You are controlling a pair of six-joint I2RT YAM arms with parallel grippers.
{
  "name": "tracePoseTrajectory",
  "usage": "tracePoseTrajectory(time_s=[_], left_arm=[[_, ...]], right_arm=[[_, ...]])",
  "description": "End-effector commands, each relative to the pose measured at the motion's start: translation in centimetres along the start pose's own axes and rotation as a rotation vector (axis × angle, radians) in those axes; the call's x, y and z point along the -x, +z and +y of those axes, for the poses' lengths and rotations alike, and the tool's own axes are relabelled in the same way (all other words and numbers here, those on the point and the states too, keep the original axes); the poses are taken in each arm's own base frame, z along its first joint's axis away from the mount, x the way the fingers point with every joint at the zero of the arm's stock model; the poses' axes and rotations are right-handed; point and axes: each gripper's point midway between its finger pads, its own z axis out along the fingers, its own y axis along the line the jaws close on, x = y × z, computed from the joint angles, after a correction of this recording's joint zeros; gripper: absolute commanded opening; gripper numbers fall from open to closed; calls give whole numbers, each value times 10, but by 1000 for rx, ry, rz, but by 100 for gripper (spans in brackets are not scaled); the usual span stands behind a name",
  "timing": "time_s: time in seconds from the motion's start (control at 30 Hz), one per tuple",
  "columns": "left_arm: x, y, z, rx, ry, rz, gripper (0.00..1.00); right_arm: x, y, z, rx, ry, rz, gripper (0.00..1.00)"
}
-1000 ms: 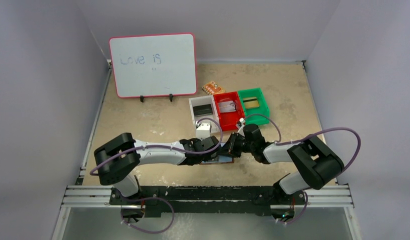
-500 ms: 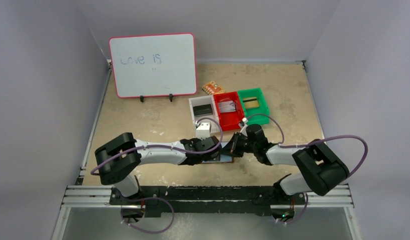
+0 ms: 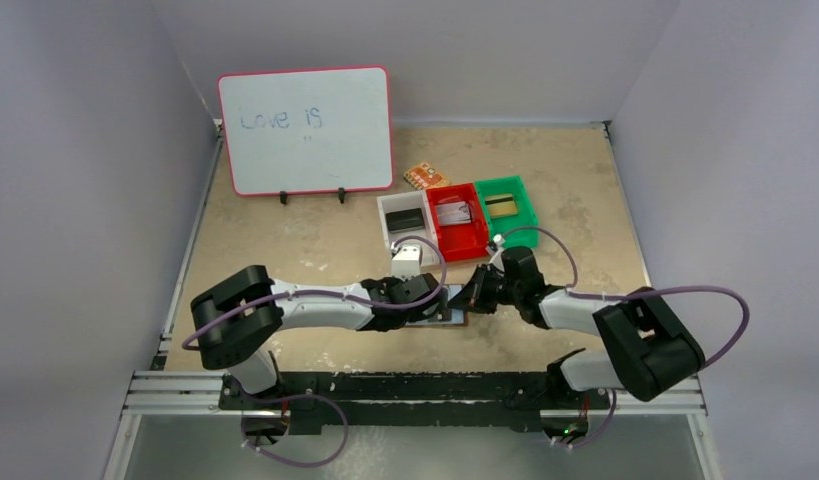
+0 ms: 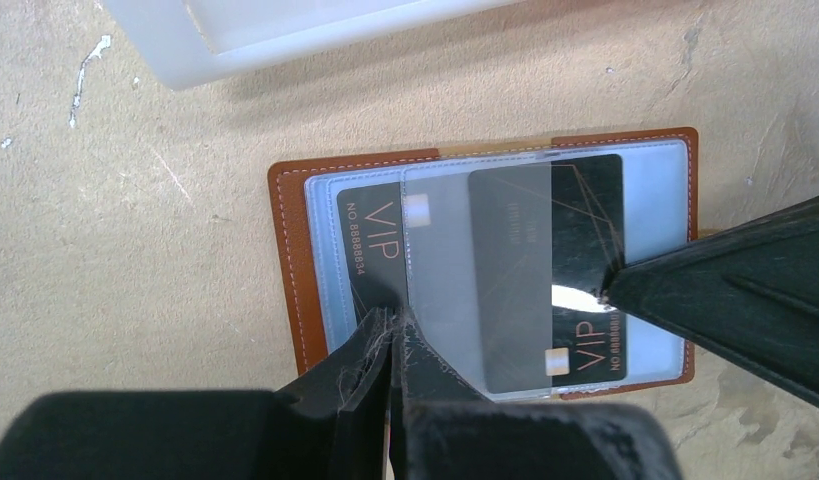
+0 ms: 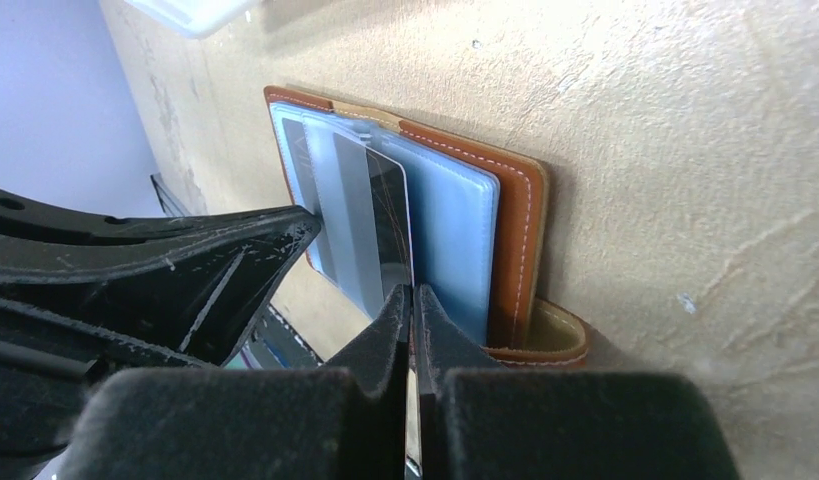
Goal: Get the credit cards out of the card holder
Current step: Remove the credit card from the card holder.
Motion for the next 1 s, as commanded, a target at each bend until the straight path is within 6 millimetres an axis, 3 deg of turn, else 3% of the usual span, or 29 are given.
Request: tracePoseTrajectory(time_s=[0.0, 0.17, 0.3, 0.43, 0.6, 0.83, 0.97], left_arm=[[-24, 6, 24, 82, 72, 63, 0], [-15, 1, 10, 29, 67, 47, 0], [-18, 3, 3, 16, 84, 60, 0], [-25, 5, 3, 24, 103, 80, 0], [-29, 7, 2, 34, 112, 94, 0], [-31, 9, 4, 51, 116, 98, 0], [-30, 9, 6, 63, 109, 95, 0]], right_arm=[[2, -9, -5, -15, -32, -17, 0], [0, -8, 6, 56, -32, 0, 1], [9, -3, 19, 120, -26, -28, 3], [14, -1, 27, 152, -14, -43, 14], [20, 2, 31, 164, -9, -57, 19], [18, 5, 28, 171, -11, -40, 16], [11, 4, 21, 142, -5, -14, 2]])
